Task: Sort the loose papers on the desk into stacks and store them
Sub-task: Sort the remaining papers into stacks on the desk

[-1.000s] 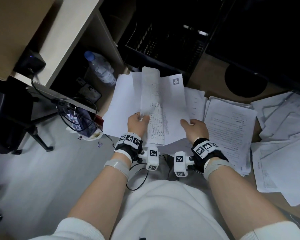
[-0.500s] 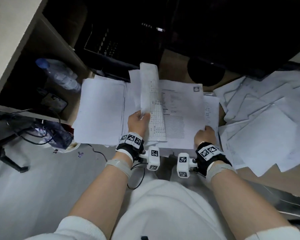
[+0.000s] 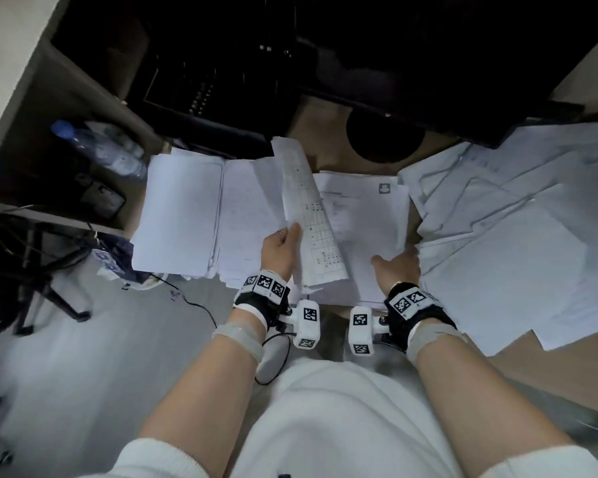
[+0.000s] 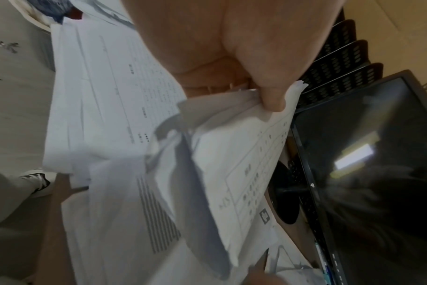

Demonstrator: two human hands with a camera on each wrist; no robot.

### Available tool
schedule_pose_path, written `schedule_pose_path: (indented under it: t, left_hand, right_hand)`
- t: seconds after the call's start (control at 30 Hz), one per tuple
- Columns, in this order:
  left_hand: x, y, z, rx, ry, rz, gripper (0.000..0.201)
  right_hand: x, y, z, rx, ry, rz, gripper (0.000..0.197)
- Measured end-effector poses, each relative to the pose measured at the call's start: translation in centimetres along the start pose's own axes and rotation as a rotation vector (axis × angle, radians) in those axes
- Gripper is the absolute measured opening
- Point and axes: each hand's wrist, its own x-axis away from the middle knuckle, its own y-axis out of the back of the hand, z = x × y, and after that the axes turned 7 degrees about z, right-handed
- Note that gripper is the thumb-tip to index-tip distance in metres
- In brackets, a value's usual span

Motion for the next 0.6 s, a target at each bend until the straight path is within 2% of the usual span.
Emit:
schedule_pose_path:
  t: [0.17,0.3,0.37,0.43,0.6]
  left_hand:
    - [1.3,-2.4,-0.5,0.148,0.039,-0.034,0.029]
    - [1.9,-3.7,-1.1,0.218,0.023,-0.023,0.028]
    - [2.3,-4.1,-1.5,0.245,-0.001,-0.006,0.028]
    - [2.5,-4.4,-1.9,0.270,-0.030,0.007,0.028]
    - [2.8,-4.9,-2.6,0.272,-0.079,0.064,0.029]
  right_hand:
    - [0.8,1.4,3.3,-0.139,0.332,0.372,0.044]
    - [2.6,2.3,4.9,-0.205,0.460,0.537,0.039]
    - [3.0,2.7,5.0,-0.131,0.510,0.551,0.044]
    - [2.9,3.2,4.9,-0.057,0.541,0.562,0.059]
    - [2.9,3.8,4.9,-0.029,0.558,0.599,0.083]
